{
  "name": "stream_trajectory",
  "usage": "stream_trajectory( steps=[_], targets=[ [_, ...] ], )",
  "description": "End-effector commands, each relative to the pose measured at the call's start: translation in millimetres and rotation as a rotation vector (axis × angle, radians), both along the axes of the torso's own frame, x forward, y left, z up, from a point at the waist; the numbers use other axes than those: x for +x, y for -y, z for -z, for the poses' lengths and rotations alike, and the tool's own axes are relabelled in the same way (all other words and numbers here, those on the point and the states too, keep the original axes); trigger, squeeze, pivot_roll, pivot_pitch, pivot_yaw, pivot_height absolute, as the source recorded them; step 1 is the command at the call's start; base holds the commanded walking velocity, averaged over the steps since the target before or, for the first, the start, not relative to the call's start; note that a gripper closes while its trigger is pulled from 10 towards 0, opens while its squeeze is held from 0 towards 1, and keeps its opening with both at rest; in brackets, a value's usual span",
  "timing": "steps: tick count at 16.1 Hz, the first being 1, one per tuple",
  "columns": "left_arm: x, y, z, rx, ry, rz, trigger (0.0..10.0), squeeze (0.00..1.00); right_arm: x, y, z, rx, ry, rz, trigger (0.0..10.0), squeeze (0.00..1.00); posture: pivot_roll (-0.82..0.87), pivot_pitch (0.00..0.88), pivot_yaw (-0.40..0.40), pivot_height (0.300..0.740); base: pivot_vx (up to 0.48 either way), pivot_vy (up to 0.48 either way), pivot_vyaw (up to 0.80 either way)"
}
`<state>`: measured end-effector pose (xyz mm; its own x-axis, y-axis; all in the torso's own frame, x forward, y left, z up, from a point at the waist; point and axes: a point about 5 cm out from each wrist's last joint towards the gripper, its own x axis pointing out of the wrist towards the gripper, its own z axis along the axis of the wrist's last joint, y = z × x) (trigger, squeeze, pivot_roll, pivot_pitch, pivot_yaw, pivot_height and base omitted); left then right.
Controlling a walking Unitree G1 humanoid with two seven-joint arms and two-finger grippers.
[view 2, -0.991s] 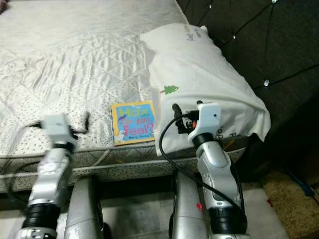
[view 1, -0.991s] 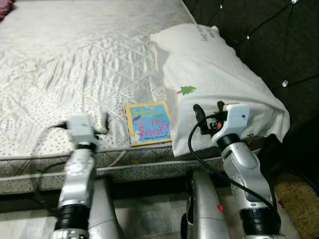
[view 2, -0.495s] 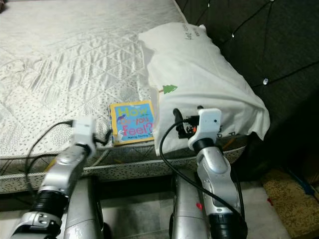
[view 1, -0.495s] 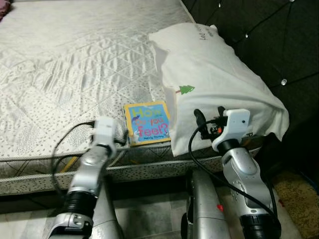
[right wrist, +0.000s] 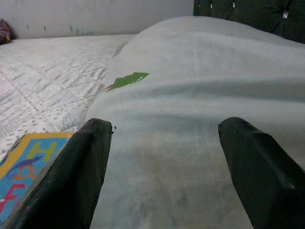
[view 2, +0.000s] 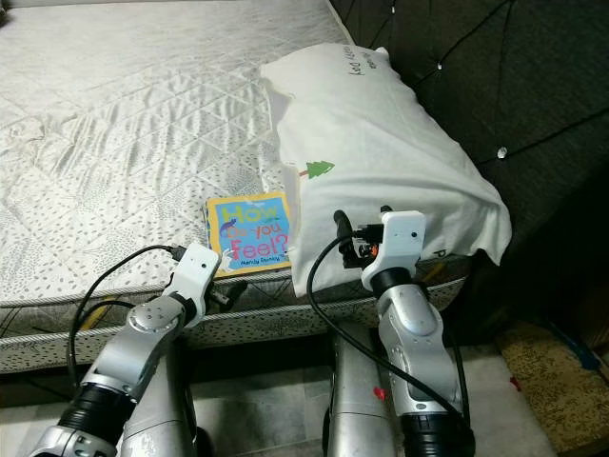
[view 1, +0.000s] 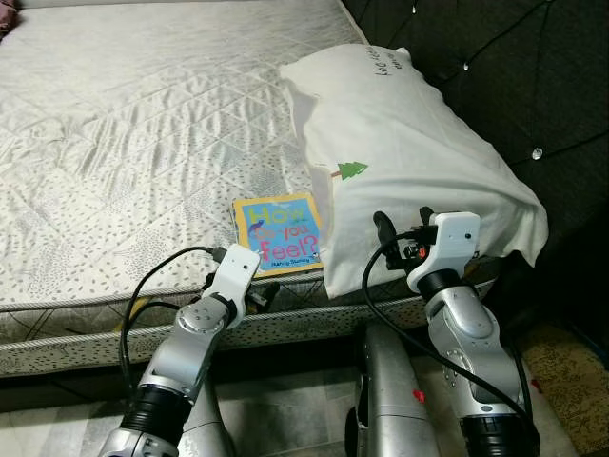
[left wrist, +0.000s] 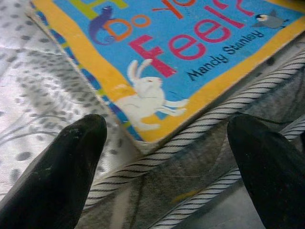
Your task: Clean up the room
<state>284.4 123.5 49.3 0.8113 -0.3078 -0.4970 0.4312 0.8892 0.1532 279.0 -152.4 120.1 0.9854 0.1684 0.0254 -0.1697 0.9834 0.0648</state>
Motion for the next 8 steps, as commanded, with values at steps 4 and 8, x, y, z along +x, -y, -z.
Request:
stream_trajectory(
  steps=[4,8],
  targets=[
    [2.6,-12.9,-2,0.039,0.009,-0.049,10.0,0.0,-4.2,6.3,-3,-0.009,0.008,0.002,10.0,0.0,-0.05,0.0,0.01,0.488,0.0,0.0,0.0],
    [4.6,-27.6,-3,0.072,0.002,-0.097,10.0,0.0,-5.1,8.9,-3,-0.014,0.004,0.01,10.0,0.0,-0.05,0.0,0.014,0.488,0.0,0.0,0.0]
  ],
)
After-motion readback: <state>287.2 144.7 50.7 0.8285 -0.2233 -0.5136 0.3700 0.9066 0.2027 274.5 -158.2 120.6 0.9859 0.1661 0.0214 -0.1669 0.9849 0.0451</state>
